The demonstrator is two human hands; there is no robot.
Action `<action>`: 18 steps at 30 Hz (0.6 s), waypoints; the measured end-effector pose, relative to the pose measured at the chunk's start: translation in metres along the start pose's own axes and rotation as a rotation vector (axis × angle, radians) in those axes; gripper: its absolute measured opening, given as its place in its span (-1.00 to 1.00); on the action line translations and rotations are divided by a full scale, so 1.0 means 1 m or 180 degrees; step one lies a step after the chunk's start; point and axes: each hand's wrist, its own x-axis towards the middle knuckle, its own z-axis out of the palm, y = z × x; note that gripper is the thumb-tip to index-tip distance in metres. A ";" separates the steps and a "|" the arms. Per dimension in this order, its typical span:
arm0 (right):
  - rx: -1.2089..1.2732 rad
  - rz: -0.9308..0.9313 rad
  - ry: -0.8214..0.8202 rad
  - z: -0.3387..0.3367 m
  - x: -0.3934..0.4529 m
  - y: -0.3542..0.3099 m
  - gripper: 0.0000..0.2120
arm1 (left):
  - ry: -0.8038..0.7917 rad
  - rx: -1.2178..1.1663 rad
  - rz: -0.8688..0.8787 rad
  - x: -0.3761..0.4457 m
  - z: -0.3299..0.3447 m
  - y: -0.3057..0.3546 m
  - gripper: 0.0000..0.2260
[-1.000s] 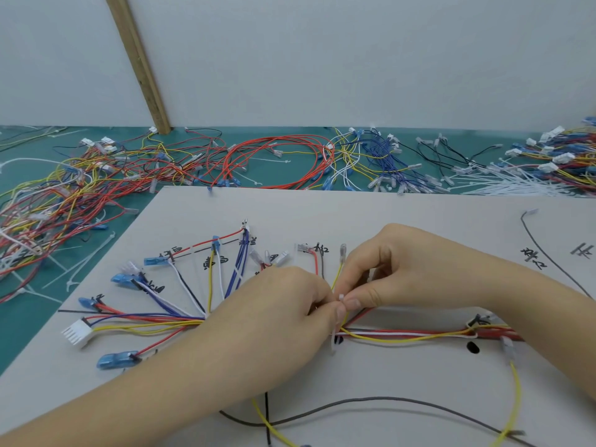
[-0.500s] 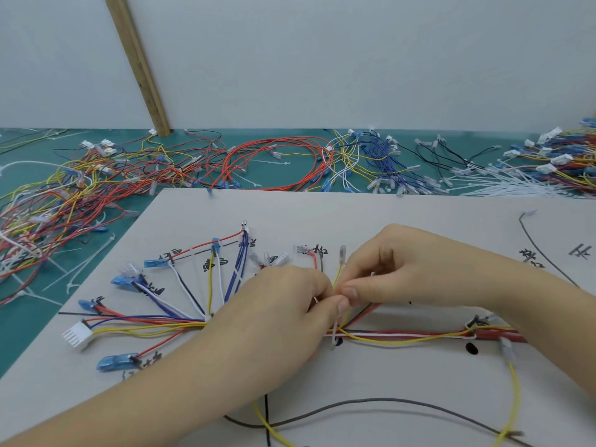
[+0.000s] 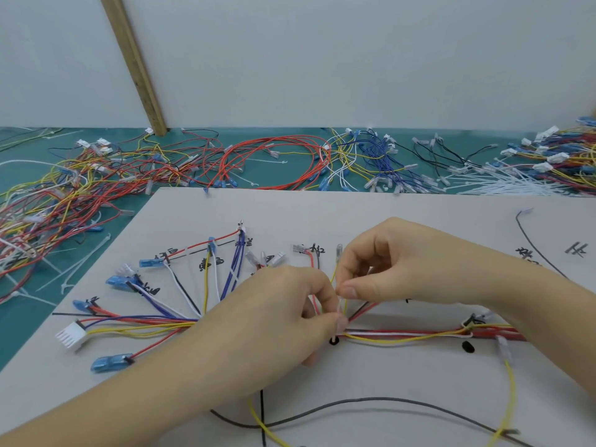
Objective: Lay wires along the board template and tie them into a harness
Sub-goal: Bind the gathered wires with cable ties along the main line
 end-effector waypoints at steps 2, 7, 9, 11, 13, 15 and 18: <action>0.0127 -0.0025 -0.0112 0.001 -0.001 -0.001 -0.83 | 0.0055 0.0034 0.0014 0.000 0.001 0.001 -0.88; 0.0048 -0.0180 -0.0169 0.002 -0.002 -0.004 -0.85 | 0.0166 -0.0069 -0.0024 -0.001 0.000 0.005 -0.87; 0.0020 -0.0255 -0.0026 0.000 -0.003 -0.004 -0.85 | 0.0156 -0.0212 -0.0052 -0.001 -0.001 0.004 -0.92; 0.0029 -0.0300 0.0005 -0.001 -0.003 -0.004 -0.87 | 0.0069 -0.0461 -0.0075 -0.001 -0.004 0.004 -0.92; 0.0027 -0.0365 -0.0029 0.000 -0.003 -0.004 -0.91 | -0.0061 -0.0730 -0.0108 -0.001 -0.006 0.005 -0.90; 0.0054 -0.0409 -0.0030 0.001 -0.003 -0.004 -0.96 | -0.0120 -0.0847 -0.0128 -0.001 -0.008 0.005 -0.86; 0.0089 -0.0431 -0.0034 0.001 -0.003 -0.003 -0.96 | -0.0103 -0.0867 -0.0147 0.000 -0.008 0.005 -0.88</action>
